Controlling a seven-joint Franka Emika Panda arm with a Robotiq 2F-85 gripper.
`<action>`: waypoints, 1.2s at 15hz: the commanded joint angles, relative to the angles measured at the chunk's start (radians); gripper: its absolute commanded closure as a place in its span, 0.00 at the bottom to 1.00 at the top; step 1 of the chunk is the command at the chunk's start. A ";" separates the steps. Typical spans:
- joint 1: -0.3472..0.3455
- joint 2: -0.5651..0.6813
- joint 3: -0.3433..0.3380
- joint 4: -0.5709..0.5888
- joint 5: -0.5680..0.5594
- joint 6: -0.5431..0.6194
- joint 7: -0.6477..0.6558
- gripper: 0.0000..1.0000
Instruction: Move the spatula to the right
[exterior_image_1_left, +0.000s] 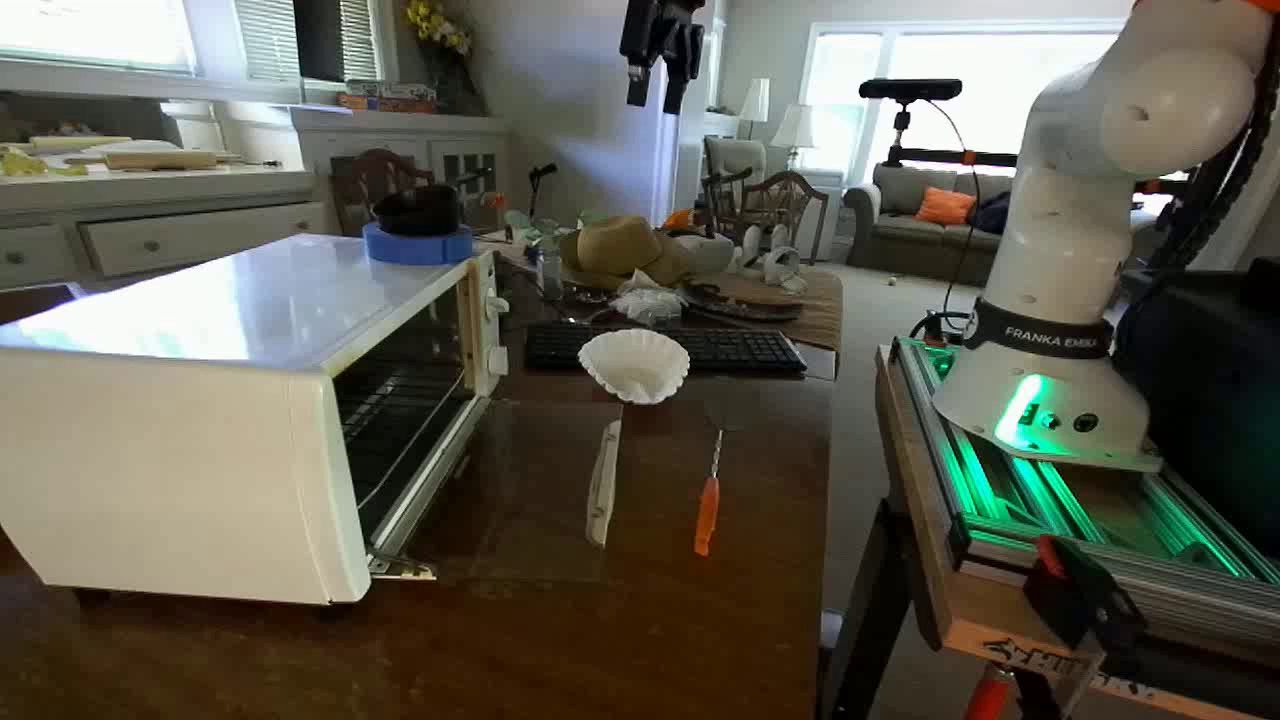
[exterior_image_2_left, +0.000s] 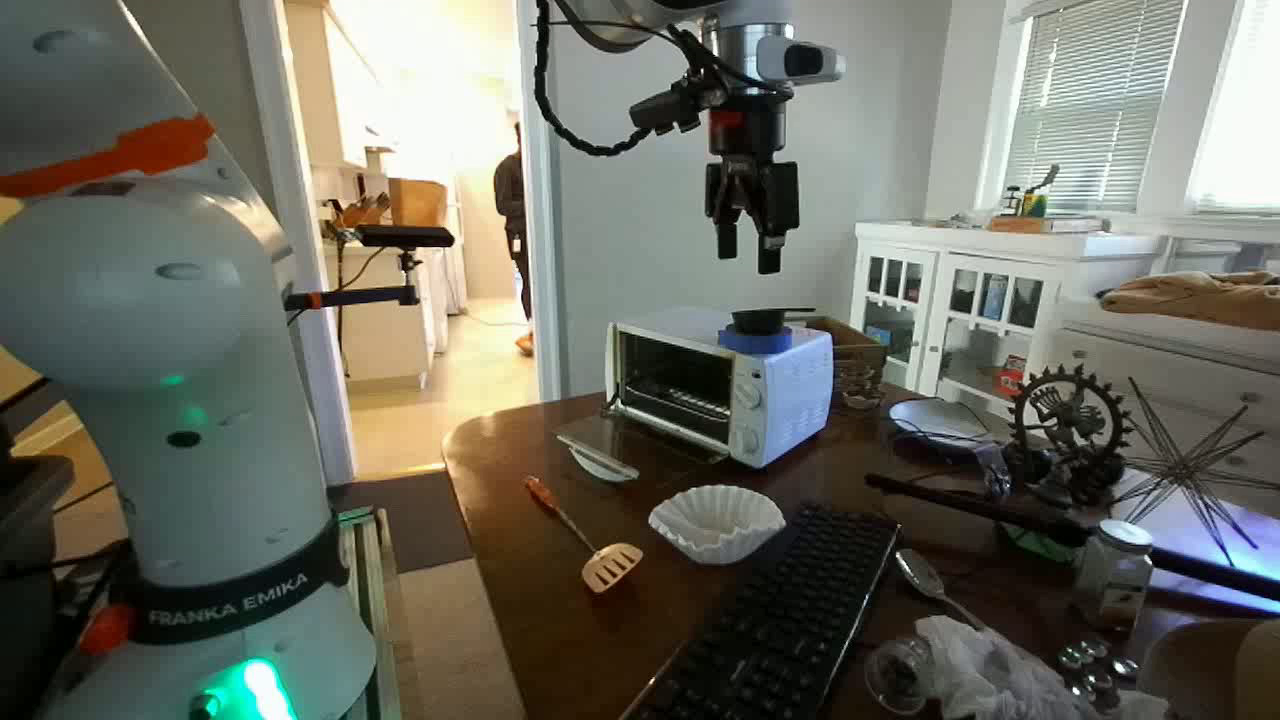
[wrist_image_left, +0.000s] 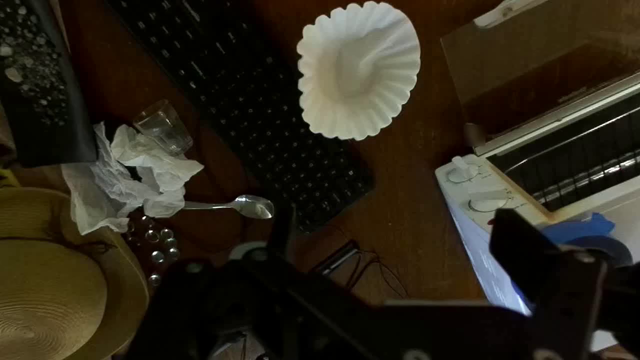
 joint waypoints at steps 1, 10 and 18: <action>-0.004 0.000 0.003 0.002 0.002 -0.003 -0.002 0.00; -0.004 0.000 0.003 0.002 0.002 -0.003 -0.002 0.00; -0.004 0.000 0.003 0.002 0.002 -0.003 -0.002 0.00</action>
